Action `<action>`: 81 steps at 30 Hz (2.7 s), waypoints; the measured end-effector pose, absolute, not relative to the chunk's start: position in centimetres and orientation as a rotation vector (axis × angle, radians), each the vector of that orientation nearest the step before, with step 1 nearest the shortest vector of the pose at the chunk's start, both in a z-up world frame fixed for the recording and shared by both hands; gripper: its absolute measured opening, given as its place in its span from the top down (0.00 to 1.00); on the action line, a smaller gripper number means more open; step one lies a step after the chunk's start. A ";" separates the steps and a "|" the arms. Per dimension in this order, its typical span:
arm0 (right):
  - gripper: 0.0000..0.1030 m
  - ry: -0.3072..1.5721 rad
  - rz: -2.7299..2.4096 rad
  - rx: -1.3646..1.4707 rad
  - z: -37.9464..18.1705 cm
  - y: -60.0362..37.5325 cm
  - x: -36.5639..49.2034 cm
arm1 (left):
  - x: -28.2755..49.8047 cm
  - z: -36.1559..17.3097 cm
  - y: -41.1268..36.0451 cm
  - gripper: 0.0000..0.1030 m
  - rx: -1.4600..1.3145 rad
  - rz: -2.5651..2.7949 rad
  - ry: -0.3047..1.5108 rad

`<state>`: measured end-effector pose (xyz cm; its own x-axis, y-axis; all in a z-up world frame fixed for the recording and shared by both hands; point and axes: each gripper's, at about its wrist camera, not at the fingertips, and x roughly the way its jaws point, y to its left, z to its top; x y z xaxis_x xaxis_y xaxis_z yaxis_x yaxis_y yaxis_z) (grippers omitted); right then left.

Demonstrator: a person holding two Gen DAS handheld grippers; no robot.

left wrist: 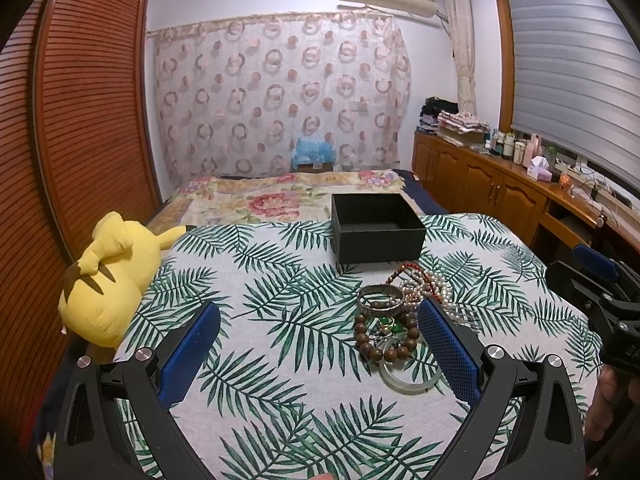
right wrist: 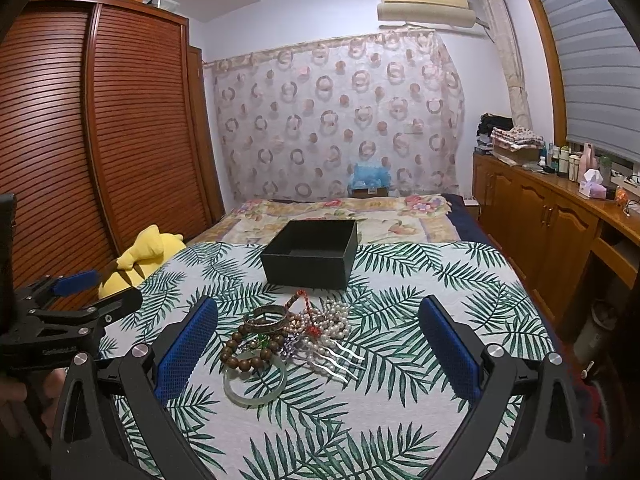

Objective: Organize jewelry
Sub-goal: 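Grasp the silver bangle with the left gripper while the right gripper grasps the small flower pendant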

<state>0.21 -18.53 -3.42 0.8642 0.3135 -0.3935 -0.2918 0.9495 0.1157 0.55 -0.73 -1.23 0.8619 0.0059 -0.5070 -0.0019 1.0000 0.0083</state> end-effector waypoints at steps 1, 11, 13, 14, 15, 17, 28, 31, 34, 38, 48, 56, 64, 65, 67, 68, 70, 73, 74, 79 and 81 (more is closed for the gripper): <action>0.02 0.421 0.321 0.050 -3.6 -18.6 0.3 | 0.7 -1.2 -0.6 0.07 0.008 0.005 0.535; 0.06 0.449 0.353 0.007 -5.3 -19.4 1.9 | 3.3 -3.4 0.3 0.07 -0.013 -0.021 0.587; 0.10 0.463 0.359 -0.013 -5.6 -19.4 2.5 | 4.1 -4.0 0.4 0.07 -0.015 -0.031 0.605; 0.13 0.470 0.363 -0.020 -5.8 -19.5 2.8 | 4.5 -4.4 0.4 0.07 -0.012 -0.032 0.615; 0.15 0.479 0.368 -0.026 -5.9 -19.5 3.2 | 5.0 -4.7 0.4 0.07 -0.010 -0.036 0.627; 0.20 0.505 0.376 -0.034 -6.3 -19.5 4.1 | 5.8 -5.2 0.3 0.07 -0.006 -0.043 0.644; 0.36 0.621 0.439 -0.062 -8.5 -19.0 9.0 | 9.6 -7.0 -1.4 0.07 0.044 -0.180 0.746; 0.36 0.636 0.451 -0.068 -8.8 -18.7 10.1 | 10.3 -7.5 -2.2 0.07 0.048 -0.231 0.770; 0.37 0.645 0.456 -0.072 -8.7 -18.7 11.0 | 11.1 -7.8 -3.0 0.22 0.062 -0.272 0.786; 0.38 0.652 0.452 -0.074 -8.9 -18.9 12.1 | 12.1 -8.1 -4.3 0.45 0.088 -0.336 0.803; 0.38 0.672 0.448 -0.105 -9.5 -19.0 13.6 | 13.8 -9.0 -6.6 0.77 0.174 -0.435 0.833; 0.38 0.687 0.468 -0.129 -9.8 -18.1 14.4 | 14.2 -8.7 -6.8 0.97 0.192 -0.465 0.823; 0.41 0.713 0.506 -0.130 -10.2 -17.3 15.1 | 13.3 -7.1 -4.8 0.97 0.090 -0.465 0.778; 0.43 0.715 0.513 -0.131 -10.2 -17.1 15.3 | 13.2 -6.7 -4.5 0.97 0.078 -0.467 0.766; 0.49 0.727 0.537 -0.127 -10.3 -16.7 15.6 | 13.0 -6.0 -4.2 0.97 0.069 -0.461 0.745; 0.53 0.735 0.552 -0.122 -10.4 -16.4 15.8 | 13.0 -5.7 -4.0 0.97 0.067 -0.457 0.737; 0.58 0.749 0.578 -0.113 -10.6 -16.0 16.2 | 13.2 -5.3 -3.6 0.97 0.056 -0.449 0.730; 0.66 0.774 0.616 -0.094 -10.9 -15.4 16.9 | 13.5 -5.2 -3.1 0.97 0.053 -0.428 0.728; 0.68 0.781 0.631 -0.090 -11.0 -15.2 17.0 | 13.6 -5.2 -2.6 0.97 0.050 -0.426 0.729; 0.90 0.810 0.679 -0.111 -11.1 -14.0 17.5 | 13.9 -5.5 -2.1 0.97 0.050 -0.417 0.729; 0.97 0.807 0.711 -0.100 -10.6 -14.0 17.6 | 14.0 -5.4 -2.0 0.97 0.050 -0.415 0.727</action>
